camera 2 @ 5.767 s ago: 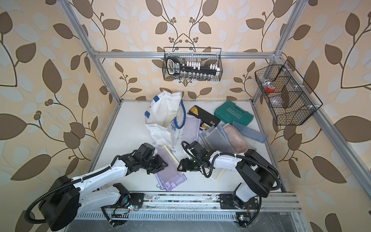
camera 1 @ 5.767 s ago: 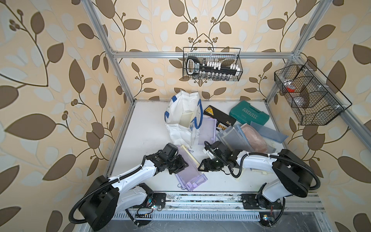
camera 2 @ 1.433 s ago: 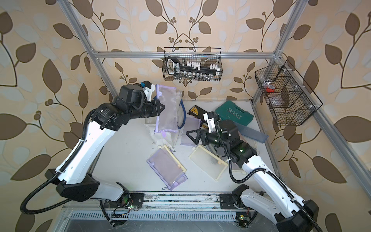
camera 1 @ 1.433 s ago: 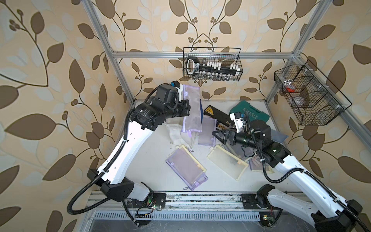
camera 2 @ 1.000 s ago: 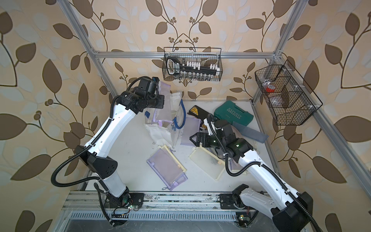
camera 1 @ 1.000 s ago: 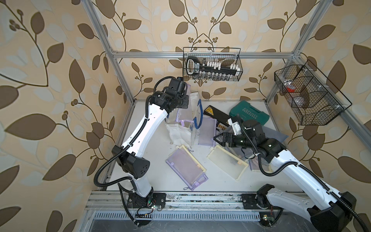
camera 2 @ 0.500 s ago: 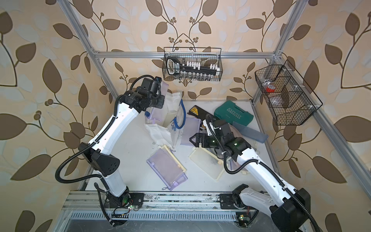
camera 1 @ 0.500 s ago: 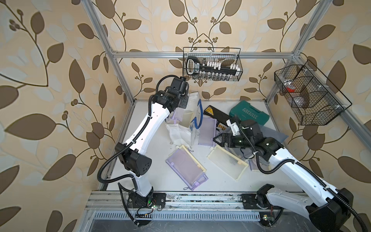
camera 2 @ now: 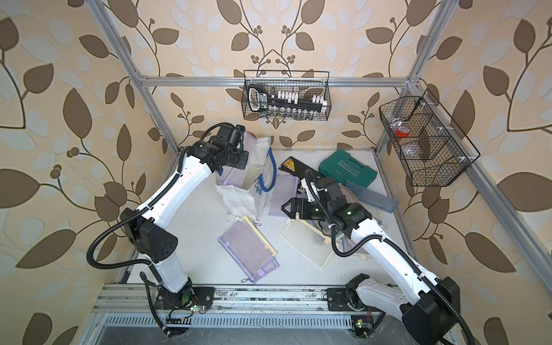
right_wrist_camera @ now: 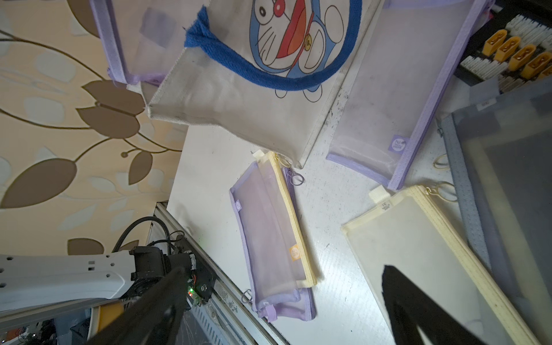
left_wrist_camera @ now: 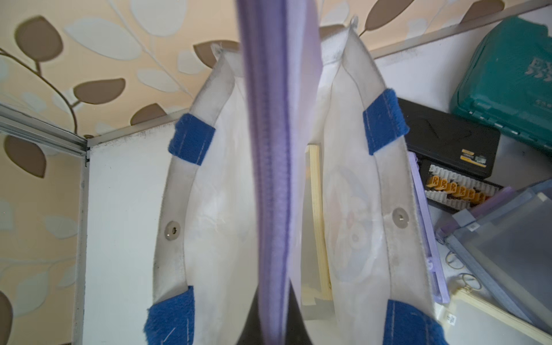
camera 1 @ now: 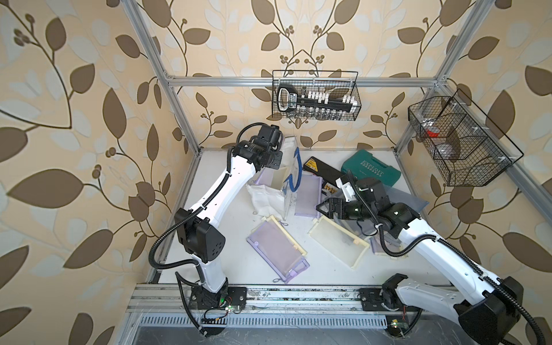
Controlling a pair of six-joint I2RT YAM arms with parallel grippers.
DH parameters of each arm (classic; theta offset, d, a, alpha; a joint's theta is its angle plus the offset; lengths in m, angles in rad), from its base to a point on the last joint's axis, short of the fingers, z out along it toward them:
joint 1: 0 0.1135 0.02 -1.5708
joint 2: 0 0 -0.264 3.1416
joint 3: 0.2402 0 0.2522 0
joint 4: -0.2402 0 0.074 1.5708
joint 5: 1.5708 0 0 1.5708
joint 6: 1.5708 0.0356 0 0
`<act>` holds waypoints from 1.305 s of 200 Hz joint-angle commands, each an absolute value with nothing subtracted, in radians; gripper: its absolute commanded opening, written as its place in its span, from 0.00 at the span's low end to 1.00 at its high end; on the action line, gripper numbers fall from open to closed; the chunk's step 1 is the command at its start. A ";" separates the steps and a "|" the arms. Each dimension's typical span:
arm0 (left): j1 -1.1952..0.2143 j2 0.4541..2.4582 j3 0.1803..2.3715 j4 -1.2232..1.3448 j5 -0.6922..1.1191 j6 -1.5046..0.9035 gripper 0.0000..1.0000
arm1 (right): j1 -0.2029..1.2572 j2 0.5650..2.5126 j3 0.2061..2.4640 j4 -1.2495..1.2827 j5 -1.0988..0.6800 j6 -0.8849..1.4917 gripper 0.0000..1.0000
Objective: Put the pencil pouch into the canvas bag
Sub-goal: Place the pencil pouch in the canvas bag, then adjust the pencil pouches at the center of the board.
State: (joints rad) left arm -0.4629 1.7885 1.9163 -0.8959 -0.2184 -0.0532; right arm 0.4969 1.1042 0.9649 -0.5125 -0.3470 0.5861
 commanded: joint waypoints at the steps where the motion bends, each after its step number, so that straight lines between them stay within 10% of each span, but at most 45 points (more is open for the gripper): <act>1: -0.454 1.818 1.925 -0.916 -0.190 -0.080 0.00 | 0.494 1.082 0.952 -0.518 -0.339 0.595 1.00; 33: -0.453 1.900 2.015 -1.001 -0.201 -0.099 0.00 | 0.494 1.104 0.962 -0.509 -0.339 0.591 1.00; 70: -0.453 1.885 2.084 -1.040 -0.181 -0.118 0.62 | 0.494 1.124 0.958 -0.497 -0.345 0.584 1.00; 124: -0.480 1.677 1.995 -1.091 -0.183 -0.147 0.96 | 0.505 1.165 0.923 -0.485 -0.360 0.586 1.00; 261: -0.699 0.862 1.150 -1.167 -0.100 -0.586 0.99 | 0.660 1.348 0.842 -0.360 -0.369 0.647 1.00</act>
State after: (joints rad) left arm -0.6945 0.8577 1.2022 -1.0660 -0.1623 -0.4080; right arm 0.6357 1.3121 0.8551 -0.4000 -0.3538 0.6338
